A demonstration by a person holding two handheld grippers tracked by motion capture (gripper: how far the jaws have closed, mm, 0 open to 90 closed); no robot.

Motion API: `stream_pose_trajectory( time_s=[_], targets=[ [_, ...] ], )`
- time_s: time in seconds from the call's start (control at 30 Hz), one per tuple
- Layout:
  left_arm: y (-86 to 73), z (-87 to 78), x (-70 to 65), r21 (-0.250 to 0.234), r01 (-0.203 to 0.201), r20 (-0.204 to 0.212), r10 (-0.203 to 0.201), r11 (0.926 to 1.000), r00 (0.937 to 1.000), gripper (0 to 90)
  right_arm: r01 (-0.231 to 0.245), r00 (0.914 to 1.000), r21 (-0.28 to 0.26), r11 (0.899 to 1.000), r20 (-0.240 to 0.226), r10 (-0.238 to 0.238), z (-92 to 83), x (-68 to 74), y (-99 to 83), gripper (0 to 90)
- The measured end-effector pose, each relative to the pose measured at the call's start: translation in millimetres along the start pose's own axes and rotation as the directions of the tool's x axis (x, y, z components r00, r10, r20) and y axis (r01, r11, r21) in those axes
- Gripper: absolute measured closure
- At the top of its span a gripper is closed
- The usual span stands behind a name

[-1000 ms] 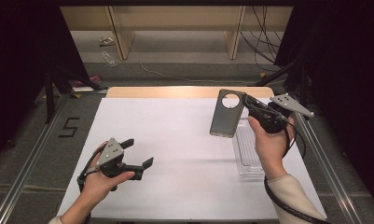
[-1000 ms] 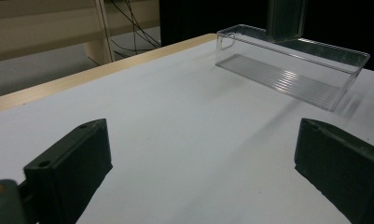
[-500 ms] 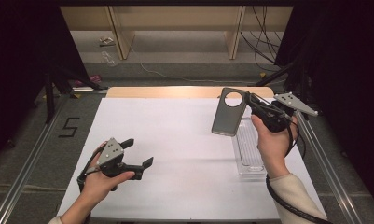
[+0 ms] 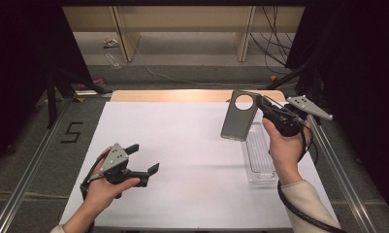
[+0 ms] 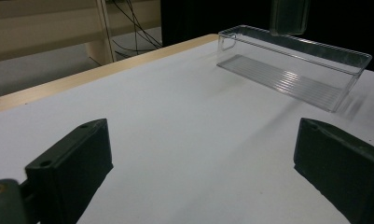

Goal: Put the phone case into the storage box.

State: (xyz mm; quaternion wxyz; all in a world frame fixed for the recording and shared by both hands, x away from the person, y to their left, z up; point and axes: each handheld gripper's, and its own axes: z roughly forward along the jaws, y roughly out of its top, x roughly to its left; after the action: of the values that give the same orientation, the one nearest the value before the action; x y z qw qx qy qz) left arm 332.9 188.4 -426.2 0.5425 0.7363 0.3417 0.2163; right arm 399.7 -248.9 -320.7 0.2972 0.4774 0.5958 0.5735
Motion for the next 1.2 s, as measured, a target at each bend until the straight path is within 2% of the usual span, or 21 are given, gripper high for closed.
stream_pose_trajectory(
  time_s=[1.2],
  targets=[
    [0.2, 0.1, 0.4, -0.003, 0.002, -0.005, -0.002, 1.0, 1.0, 3.9, -0.014, 0.9995, -0.013, 1.0, 0.028, 0.015, -0.1, -11.9, 3.7, 85.4]
  ],
)
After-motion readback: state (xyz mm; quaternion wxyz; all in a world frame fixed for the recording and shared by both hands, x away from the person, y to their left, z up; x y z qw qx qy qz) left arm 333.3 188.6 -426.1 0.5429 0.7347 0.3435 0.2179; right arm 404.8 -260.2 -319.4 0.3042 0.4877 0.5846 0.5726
